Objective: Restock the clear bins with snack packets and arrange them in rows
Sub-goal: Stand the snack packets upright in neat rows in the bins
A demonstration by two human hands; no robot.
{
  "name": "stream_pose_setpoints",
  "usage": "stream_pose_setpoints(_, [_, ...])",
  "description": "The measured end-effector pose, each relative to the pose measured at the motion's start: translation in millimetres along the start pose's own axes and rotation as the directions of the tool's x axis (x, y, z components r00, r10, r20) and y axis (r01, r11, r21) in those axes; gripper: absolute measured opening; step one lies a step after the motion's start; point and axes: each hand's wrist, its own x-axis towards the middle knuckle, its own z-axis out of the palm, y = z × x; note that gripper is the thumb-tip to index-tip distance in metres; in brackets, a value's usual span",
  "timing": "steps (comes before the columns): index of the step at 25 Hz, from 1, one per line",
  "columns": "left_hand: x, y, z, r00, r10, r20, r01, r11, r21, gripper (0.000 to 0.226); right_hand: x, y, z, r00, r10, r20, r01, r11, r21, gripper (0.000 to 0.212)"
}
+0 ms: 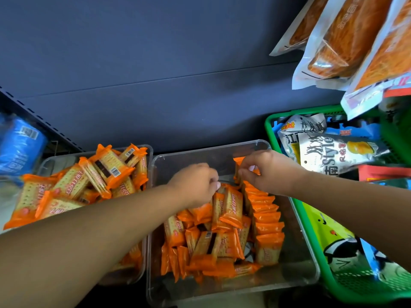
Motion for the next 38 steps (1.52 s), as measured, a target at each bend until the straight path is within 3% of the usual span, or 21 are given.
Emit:
stream_pose_setpoints(5, [40.5,-0.2,29.5,0.950,-0.083,0.302,0.096,0.995,-0.029,0.085,-1.6,9.5,-2.4,1.000,0.007,-0.018,-0.006,0.999,0.033,0.018])
stream_pose_setpoints(8, [51.6,3.7,29.0,0.901,-0.132,0.414,0.232,0.952,-0.201,0.099,0.7,10.3,-0.2,1.000,0.020,0.015,-0.020,1.000,0.004,0.018])
stream_pose_setpoints(12, [43.7,6.0,35.1,0.898,-0.102,0.427,0.223,0.943,-0.246,0.115,1.4,5.1,-1.0,0.998,0.007,0.064,-0.001,0.995,-0.104,0.016])
stream_pose_setpoints(16, [27.2,9.1,22.5,0.891,-0.106,0.441,0.257,0.919,-0.298,0.095,1.4,2.9,-4.2,0.995,0.053,0.089,-0.045,0.995,-0.092,0.017])
stream_pose_setpoints(20, [-2.6,16.3,-3.0,0.907,-0.057,0.418,0.187,0.942,-0.278,0.075,-2.7,-6.4,-9.6,0.988,0.069,0.136,-0.069,0.998,-0.002,0.014])
stream_pose_setpoints(23, [-32.5,18.5,-10.0,0.958,-0.069,0.279,0.151,0.947,-0.283,0.054,-7.1,-20.1,-17.1,0.985,0.043,0.169,-0.061,0.992,0.108,0.012])
stream_pose_setpoints(25, [-54.6,16.6,-16.7,0.982,-0.117,0.150,0.169,0.901,-0.400,0.039,-10.9,-37.9,-21.7,0.972,0.036,0.232,-0.099,0.958,0.268,0.024])
stream_pose_setpoints(27, [-77.8,16.3,-26.3,0.982,-0.164,0.093,0.188,0.832,-0.522,0.036,-17.6,-62.0,-21.7,0.937,0.011,0.349,-0.183,0.867,0.464,0.046])
stream_pose_setpoints(29, [-98.9,15.1,-31.6,0.983,-0.169,0.070,0.177,0.785,-0.594,0.032,-24.0,-86.7,-17.4,0.912,-0.038,0.408,-0.208,0.816,0.539,0.053])
stream_pose_setpoints(33, [-123.1,2.2,-29.1,0.975,-0.212,0.066,0.202,0.725,-0.659,0.042,-25.1,-108.6,-21.8,0.929,-0.019,0.370,-0.192,0.831,0.522,0.029])
stream_pose_setpoints(36, [-131.5,-15.5,-24.5,0.943,-0.312,0.114,0.311,0.711,-0.631,0.053,-24.6,-105.4,-41.9,0.940,0.162,0.299,-0.294,0.830,0.475,0.019])
stream_pose_setpoints(38, [-134.8,-25.5,-26.8,0.934,-0.350,0.074,0.314,0.701,-0.640,0.047,-31.2,-108.1,-56.8,0.930,0.238,0.280,-0.355,0.782,0.513,0.017])
